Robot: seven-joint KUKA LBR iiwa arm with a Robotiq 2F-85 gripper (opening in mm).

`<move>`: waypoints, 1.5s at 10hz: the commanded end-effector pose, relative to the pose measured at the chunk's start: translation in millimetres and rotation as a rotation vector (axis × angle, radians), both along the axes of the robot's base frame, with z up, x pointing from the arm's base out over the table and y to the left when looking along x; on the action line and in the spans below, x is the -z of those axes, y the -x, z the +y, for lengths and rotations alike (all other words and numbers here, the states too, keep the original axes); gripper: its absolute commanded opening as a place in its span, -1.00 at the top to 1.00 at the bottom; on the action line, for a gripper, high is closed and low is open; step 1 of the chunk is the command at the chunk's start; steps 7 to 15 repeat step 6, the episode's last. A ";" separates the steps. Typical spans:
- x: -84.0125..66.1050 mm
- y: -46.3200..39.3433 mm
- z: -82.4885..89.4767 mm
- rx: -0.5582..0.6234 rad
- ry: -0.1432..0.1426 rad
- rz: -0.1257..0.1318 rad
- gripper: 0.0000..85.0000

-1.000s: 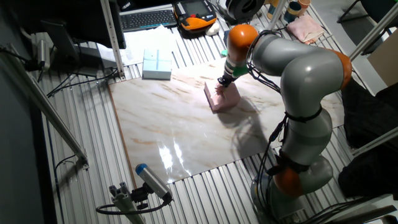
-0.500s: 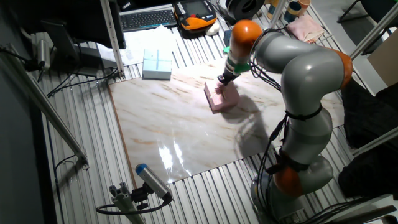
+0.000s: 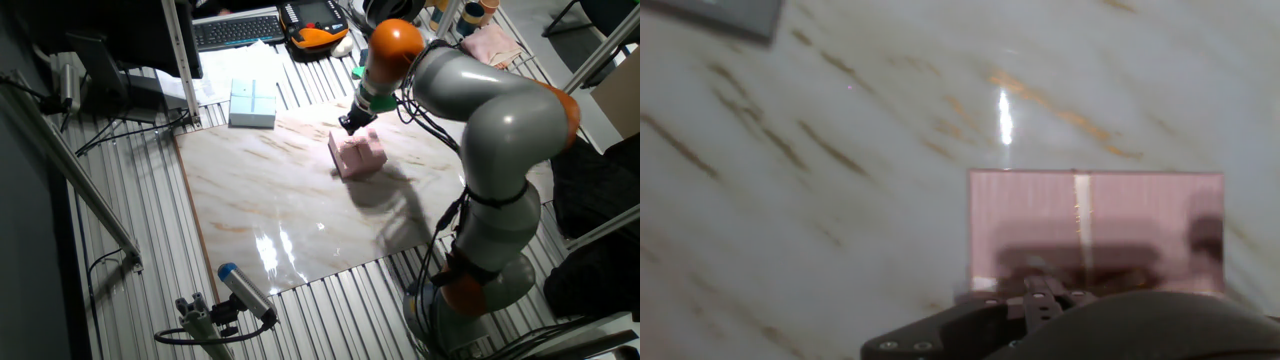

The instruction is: Slide the outer casing onto the gift box

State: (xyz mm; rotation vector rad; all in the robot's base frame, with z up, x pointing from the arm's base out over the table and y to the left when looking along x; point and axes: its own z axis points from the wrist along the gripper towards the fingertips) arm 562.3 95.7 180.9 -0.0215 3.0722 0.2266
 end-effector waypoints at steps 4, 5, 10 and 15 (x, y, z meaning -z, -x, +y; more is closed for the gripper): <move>-51.7 7.5 28.5 -0.025 0.057 -0.035 1.00; -51.0 8.7 33.5 -0.020 0.045 -0.026 1.00; -50.3 11.6 37.7 -0.016 0.039 -0.018 1.00; -50.3 11.6 37.7 -0.016 0.039 -0.018 1.00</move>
